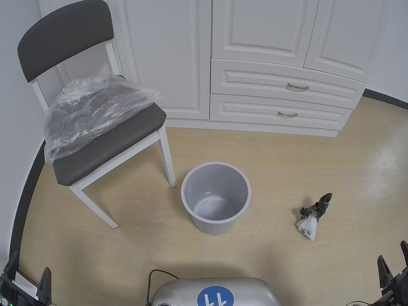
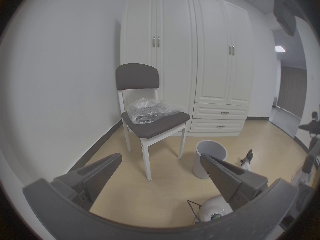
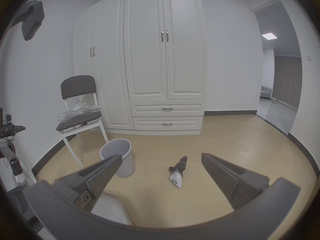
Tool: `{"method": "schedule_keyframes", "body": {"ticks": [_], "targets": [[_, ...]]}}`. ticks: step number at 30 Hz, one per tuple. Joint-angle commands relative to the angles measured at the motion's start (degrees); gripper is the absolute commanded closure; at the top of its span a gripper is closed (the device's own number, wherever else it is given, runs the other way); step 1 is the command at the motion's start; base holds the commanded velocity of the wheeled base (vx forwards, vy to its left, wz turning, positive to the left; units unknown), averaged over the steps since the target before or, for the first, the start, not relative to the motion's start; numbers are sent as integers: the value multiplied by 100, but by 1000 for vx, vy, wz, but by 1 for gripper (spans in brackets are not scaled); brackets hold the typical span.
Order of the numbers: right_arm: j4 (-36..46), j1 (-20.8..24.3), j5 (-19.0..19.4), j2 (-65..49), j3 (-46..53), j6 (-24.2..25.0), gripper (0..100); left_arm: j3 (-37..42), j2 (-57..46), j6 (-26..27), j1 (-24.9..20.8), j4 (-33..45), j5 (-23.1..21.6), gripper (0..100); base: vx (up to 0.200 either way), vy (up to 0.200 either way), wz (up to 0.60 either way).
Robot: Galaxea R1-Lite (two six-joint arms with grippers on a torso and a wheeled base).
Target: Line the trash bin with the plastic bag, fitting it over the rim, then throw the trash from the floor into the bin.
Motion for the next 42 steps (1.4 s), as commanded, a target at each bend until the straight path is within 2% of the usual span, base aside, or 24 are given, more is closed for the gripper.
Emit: {"method": "schedule_keyframes", "body": {"ticks": [1, 21, 25, 28, 36, 38, 39, 42], "targets": [[-3, 4, 1, -93, 101, 19, 0, 101, -93, -209, -8, -22, 88, 0, 0, 0, 0], [5, -5, -8, -93, 101, -95, 0, 101, -93, -191, 1, -22, 106, 0, 0, 0, 0], [5, -14, 27, -93, 101, -323, 0, 101, -93, 125, 1, -14, 27, 0, 0, 0, 0], [-3, -14, 54, -93, 101, -438, 0, 101, -93, 451, 1, -31, -298, 0, 0, 0, 0], [-21, -14, 71, -93, 101, -394, 0, 101, -93, 336, 1, -14, -254, 0, 0, 0, 0], [-3, -14, 10, -93, 101, -148, 0, 101, -93, 73, 1, 4, -158, 0, 0, 0, 0], [-3, -5, -17, -93, 101, -16, 0, 101, -93, -156, 1, -5, 36, 0, 0, 0, 0], [-12, -5, -78, -93, 101, -16, 0, 101, -93, -191, 1, -14, 88, 0, 0, 0, 0]]}}
